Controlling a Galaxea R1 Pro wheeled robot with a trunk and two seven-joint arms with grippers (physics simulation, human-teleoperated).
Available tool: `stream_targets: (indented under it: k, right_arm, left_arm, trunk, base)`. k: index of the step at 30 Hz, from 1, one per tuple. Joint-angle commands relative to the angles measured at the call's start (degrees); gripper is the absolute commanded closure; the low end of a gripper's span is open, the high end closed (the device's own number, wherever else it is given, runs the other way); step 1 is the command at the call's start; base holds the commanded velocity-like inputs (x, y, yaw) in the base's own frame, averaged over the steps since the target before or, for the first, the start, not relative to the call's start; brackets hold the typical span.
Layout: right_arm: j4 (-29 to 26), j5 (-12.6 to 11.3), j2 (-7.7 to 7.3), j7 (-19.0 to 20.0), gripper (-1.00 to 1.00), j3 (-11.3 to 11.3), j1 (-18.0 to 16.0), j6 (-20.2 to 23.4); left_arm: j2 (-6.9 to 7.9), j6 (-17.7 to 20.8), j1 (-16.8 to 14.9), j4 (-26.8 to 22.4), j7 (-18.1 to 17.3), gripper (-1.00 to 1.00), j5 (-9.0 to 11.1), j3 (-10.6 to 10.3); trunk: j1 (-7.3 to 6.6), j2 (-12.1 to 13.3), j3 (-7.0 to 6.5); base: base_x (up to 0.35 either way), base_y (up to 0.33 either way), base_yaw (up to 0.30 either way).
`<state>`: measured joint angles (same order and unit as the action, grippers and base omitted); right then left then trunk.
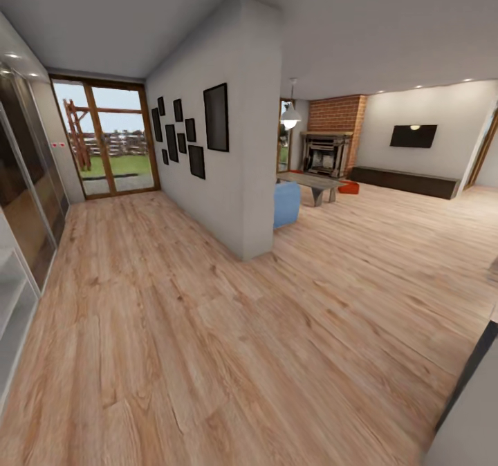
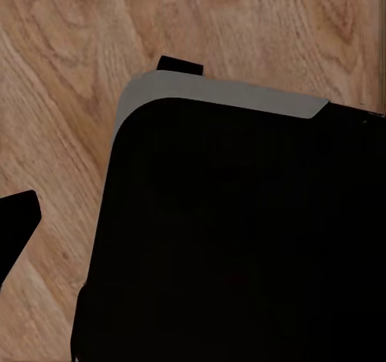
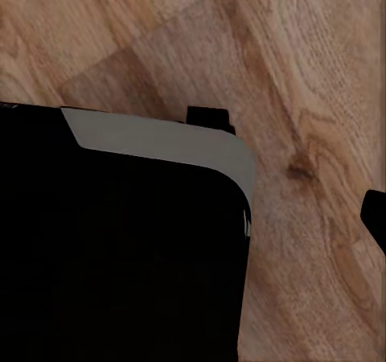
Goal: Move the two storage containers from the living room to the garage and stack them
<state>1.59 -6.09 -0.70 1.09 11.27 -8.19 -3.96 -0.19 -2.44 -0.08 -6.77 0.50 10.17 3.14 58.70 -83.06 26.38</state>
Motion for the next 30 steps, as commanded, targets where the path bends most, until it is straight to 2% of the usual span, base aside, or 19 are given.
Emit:
stream_targets:
  k: [1,30]
  right_arm:
    - [0.17,-0.58,0.05,0.12,-1.0,0.51,-0.07,-0.41]
    - [0.17,-0.15,0.16,0.05,-1.0,0.78,-0.07,-0.95]
  left_arm:
    - [-0.01,-0.11,-0.01,-0.03,0.03,-1.0,0.11,0.29]
    - [-0.16,-0.2,-0.01,0.0,0.05,-1.0,0.02,0.28]
  trunk:
    - [0.03,-0.02,0.05]
    - [0.03,-0.02,0.05]
  base:
    - [0.323,0.0,0.018]
    - [0.323,0.0,0.002]
